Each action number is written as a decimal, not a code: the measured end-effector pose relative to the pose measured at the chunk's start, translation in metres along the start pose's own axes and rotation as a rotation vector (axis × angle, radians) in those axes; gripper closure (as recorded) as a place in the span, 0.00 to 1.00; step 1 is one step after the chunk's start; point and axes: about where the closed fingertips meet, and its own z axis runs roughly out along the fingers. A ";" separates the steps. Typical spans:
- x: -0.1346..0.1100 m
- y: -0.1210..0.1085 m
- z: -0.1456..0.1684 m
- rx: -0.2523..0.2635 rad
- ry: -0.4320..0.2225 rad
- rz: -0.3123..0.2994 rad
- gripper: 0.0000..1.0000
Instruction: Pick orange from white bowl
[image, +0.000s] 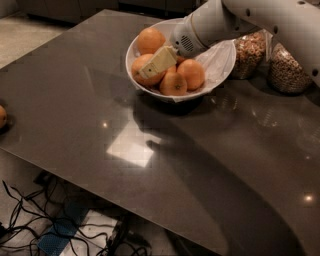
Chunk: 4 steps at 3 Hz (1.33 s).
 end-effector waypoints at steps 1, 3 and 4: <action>0.002 -0.006 0.003 0.017 0.011 -0.001 0.19; 0.005 -0.007 0.017 0.002 0.027 0.009 0.21; 0.006 -0.002 0.027 -0.024 0.036 0.018 0.21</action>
Offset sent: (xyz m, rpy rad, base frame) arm 0.0163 -0.0053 -0.0059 -0.0306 -0.0099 -0.0305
